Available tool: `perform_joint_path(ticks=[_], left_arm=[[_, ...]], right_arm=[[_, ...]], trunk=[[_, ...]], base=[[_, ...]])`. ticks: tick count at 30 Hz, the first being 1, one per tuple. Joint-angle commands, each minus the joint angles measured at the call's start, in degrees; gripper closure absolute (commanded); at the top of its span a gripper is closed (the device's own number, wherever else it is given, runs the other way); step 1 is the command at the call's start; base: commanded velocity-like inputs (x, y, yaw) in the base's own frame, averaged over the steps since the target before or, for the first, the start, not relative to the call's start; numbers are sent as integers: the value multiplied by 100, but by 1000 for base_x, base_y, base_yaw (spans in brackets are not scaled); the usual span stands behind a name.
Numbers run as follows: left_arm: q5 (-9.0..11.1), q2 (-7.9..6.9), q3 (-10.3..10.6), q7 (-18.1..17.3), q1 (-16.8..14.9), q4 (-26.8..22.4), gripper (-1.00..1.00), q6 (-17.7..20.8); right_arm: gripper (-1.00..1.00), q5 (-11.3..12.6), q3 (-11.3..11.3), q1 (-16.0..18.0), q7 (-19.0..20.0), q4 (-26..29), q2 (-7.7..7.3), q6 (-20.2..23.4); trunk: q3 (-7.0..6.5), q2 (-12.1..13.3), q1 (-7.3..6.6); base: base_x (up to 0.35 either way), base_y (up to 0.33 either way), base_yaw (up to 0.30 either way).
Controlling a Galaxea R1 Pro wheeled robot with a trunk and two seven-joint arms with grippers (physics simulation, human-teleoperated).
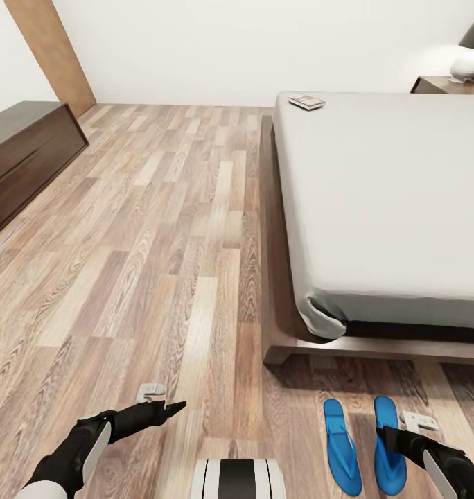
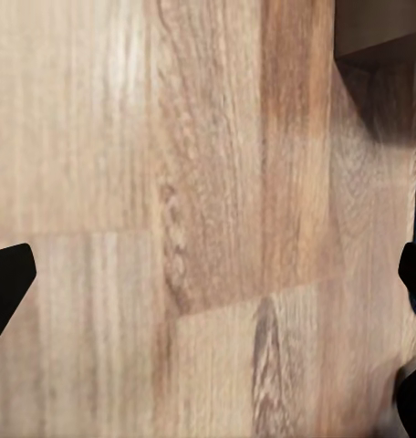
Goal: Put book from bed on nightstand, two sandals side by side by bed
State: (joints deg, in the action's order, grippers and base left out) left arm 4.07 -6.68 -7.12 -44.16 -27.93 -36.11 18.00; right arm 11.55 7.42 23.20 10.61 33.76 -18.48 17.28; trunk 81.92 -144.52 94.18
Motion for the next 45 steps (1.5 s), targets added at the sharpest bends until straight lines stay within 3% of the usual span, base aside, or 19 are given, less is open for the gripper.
perform_joint_path(ticks=[1,38,41,45], left_arm=[[42,0,-9,-16,-2,-1,-100,59],[45,1,-5,-30,-2,-1,-100,65],[56,-23,-17,-270,-2,-7,-100,91],[60,-49,-66,-1098,-2,-64,-100,126]], right_arm=[[100,32,23,1,28,8,2,38],[100,32,23,1,28,8,2,38],[100,32,23,1,28,8,2,38],[100,33,25,1,28,8,2,38]], trunk=[[4,-1,-1],[823,-51,94],[823,-51,94],[823,-51,94]], base=[[0,0,0],[0,0,0],[0,0,0],[0,0,0]])
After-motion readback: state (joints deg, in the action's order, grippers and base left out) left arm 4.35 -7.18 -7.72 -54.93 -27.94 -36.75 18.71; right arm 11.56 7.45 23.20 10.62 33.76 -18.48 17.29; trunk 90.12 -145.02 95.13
